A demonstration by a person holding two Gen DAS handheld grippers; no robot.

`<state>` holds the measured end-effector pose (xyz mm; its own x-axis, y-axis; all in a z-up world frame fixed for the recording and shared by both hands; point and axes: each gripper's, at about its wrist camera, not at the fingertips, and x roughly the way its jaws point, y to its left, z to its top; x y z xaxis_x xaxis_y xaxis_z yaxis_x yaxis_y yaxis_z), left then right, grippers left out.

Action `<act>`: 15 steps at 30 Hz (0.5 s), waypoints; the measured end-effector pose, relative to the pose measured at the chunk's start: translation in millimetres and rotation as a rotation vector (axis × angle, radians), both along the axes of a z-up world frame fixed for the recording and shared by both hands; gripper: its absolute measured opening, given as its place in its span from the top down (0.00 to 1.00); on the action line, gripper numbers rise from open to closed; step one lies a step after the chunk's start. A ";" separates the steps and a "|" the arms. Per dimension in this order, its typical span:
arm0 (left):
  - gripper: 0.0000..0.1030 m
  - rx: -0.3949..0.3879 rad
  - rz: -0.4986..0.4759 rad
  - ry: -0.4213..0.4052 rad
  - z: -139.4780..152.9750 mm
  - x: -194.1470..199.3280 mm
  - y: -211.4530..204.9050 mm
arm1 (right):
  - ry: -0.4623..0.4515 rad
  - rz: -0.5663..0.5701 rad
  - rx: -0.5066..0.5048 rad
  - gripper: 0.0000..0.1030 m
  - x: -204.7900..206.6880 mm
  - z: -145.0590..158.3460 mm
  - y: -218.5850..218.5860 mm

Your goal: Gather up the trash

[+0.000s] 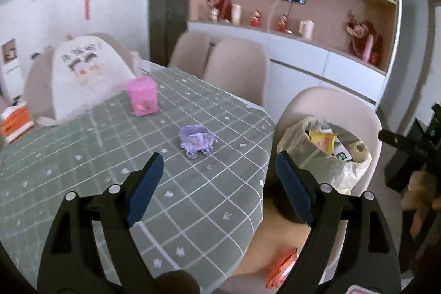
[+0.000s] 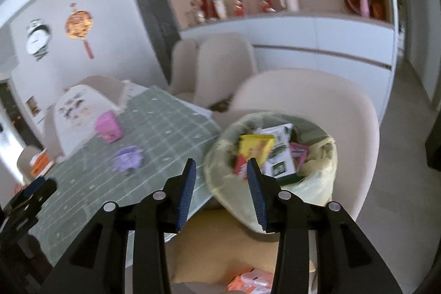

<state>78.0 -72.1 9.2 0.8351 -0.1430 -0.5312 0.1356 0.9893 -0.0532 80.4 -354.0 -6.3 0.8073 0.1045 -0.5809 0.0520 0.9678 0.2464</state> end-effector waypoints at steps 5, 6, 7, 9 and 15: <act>0.23 0.017 0.096 -0.047 9.4 -54.7 -15.3 | -0.040 0.153 -0.126 0.64 -48.7 5.2 36.9; 0.23 0.020 0.104 -0.053 9.8 -64.1 -18.1 | -0.054 0.173 -0.157 0.64 -62.2 6.1 43.7; 0.23 0.018 0.110 -0.057 10.2 -75.1 -21.7 | -0.062 0.185 -0.175 0.64 -71.7 6.4 47.8; 0.23 0.013 0.112 -0.061 10.4 -93.3 -26.8 | -0.071 0.202 -0.210 0.64 -88.4 6.2 54.5; 0.23 0.037 0.145 -0.063 6.9 -135.1 -38.4 | -0.074 0.225 -0.215 0.64 -130.0 0.9 54.5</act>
<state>-57.1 -110.5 16.1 0.8774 0.0001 -0.4798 -0.0068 0.9999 -0.0123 -49.7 -299.5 -5.4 0.8185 0.1667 -0.5497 -0.1799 0.9832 0.0302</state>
